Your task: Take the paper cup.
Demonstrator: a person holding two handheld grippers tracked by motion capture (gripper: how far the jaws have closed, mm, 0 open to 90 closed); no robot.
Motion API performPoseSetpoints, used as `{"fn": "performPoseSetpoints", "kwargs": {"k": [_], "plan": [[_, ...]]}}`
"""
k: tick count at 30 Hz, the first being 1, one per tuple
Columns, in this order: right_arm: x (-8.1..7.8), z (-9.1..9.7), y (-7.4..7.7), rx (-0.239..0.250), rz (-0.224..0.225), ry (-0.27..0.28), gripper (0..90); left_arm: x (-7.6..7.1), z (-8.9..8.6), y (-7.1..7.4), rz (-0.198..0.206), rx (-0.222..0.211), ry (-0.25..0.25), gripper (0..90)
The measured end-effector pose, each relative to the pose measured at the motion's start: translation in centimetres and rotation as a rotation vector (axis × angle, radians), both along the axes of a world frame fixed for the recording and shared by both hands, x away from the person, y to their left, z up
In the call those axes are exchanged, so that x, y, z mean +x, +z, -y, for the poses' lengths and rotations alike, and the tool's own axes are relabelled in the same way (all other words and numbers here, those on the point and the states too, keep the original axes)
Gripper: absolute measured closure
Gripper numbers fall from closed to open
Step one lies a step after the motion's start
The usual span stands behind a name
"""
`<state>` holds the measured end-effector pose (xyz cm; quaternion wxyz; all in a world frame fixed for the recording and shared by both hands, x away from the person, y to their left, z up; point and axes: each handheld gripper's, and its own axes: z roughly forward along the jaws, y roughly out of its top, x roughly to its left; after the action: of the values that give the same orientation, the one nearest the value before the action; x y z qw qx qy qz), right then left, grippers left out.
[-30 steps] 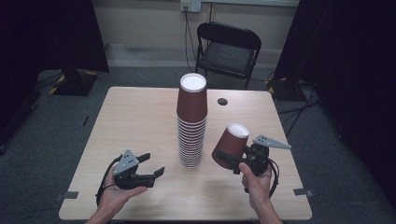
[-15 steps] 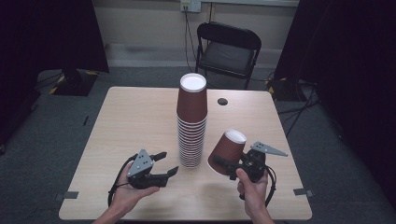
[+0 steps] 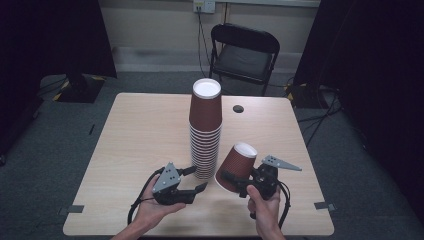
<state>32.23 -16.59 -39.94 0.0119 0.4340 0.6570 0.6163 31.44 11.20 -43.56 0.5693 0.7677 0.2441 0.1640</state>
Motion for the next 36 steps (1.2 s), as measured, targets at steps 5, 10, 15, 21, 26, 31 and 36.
{"fn": "performPoseSetpoints", "kwargs": {"k": [5, 10, 15, 21, 26, 31, 36], "plan": [[-0.2, -0.8, -0.1, 0.013, -0.014, 0.018, 14.8, -0.3, 1.4, -0.2, 0.002, -0.011, -0.024, 33.3], [-0.5, -1.3, 0.1, 0.017, -0.012, 0.032, 14.8, -0.6, 2.1, -0.4, 0.059, -0.002, -0.018, 42.4], [-0.9, -1.8, 0.2, 0.041, -0.013, 0.033, 14.8, -0.9, 1.8, -0.2, 0.140, -0.043, 0.012, 52.6], [-1.0, -2.6, -0.2, 0.126, -0.090, 0.039, 14.8, -1.1, 1.6, -0.1, 0.216, -0.098, 0.023, 62.1], [-0.9, -3.1, -0.5, 0.169, -0.141, 0.042, 14.8, -1.3, 1.5, 0.0, 0.244, -0.126, 0.034, 65.6], [-1.0, -3.6, -0.7, 0.193, -0.175, 0.049, 14.8, -1.4, 1.7, 0.0, 0.266, -0.134, 0.044, 67.5], [-1.2, -4.0, -0.8, 0.192, -0.187, 0.052, 14.9, -1.4, 1.8, -0.1, 0.305, -0.124, 0.059, 69.6]]}}
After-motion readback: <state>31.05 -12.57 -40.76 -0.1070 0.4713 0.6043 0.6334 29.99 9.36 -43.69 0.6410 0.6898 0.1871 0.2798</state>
